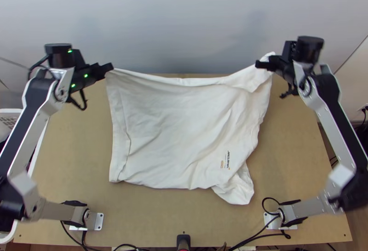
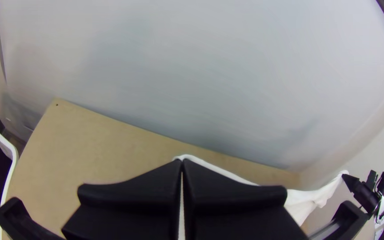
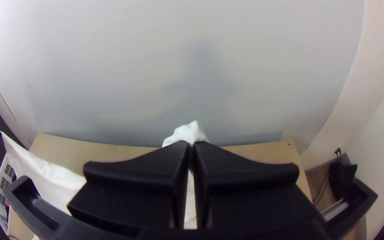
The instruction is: Fold the t-shirt
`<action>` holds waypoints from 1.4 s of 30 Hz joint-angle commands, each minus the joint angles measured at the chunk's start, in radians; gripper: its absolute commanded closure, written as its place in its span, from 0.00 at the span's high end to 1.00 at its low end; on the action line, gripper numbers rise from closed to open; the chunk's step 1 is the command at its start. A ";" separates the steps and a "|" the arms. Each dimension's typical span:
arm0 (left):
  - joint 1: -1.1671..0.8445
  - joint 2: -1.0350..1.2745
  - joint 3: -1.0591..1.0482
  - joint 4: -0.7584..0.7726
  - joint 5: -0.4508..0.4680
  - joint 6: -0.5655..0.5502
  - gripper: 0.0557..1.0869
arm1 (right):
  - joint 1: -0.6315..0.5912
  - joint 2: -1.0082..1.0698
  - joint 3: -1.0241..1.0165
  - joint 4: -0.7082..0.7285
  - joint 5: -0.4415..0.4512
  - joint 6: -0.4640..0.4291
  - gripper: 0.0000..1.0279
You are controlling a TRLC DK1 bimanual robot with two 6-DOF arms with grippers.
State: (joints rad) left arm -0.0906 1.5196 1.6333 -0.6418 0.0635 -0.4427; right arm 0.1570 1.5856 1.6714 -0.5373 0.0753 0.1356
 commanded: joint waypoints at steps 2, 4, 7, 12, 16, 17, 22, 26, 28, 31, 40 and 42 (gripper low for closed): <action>0.011 0.200 0.072 0.119 -0.033 -0.034 0.04 | -0.019 0.275 0.208 0.005 -0.011 0.064 0.03; 0.017 0.246 0.099 0.136 -0.037 -0.034 0.04 | -0.019 0.336 0.257 -0.003 -0.011 0.070 0.03; 0.031 0.326 0.152 0.140 -0.037 -0.034 0.04 | -0.037 0.422 0.329 -0.016 -0.011 0.111 0.03; 0.054 0.461 0.267 0.140 -0.037 -0.054 0.04 | -0.057 0.556 0.467 -0.058 -0.011 0.148 0.03; 0.063 0.544 0.355 0.140 -0.037 -0.054 0.04 | -0.060 0.640 0.574 -0.102 -0.011 0.150 0.03; 0.063 0.560 0.364 0.140 -0.037 -0.054 0.04 | -0.060 0.648 0.577 -0.102 -0.011 0.150 0.03; 0.065 0.587 0.342 0.139 -0.037 -0.054 0.04 | -0.062 0.649 0.530 -0.119 -0.026 0.157 0.03; 0.063 0.551 0.246 0.140 -0.037 -0.054 0.04 | -0.059 0.593 0.419 -0.151 -0.042 0.159 0.03; 0.063 0.524 0.194 0.142 -0.033 -0.053 0.04 | -0.056 0.548 0.344 -0.151 -0.060 0.159 0.03; 0.057 0.459 0.108 0.143 -0.021 -0.054 0.04 | -0.050 0.473 0.231 -0.141 -0.086 0.159 0.03; 0.063 0.275 -0.118 0.166 0.025 -0.051 0.04 | -0.033 0.241 -0.053 -0.092 -0.121 0.179 0.03; 0.066 0.243 -0.158 0.166 0.027 -0.047 0.04 | -0.028 0.197 -0.093 -0.092 -0.129 0.183 0.03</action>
State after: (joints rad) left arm -0.0319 1.8729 1.6142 -0.4808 0.0723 -0.4973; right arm 0.1162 1.9282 1.7481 -0.6411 -0.0292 0.3073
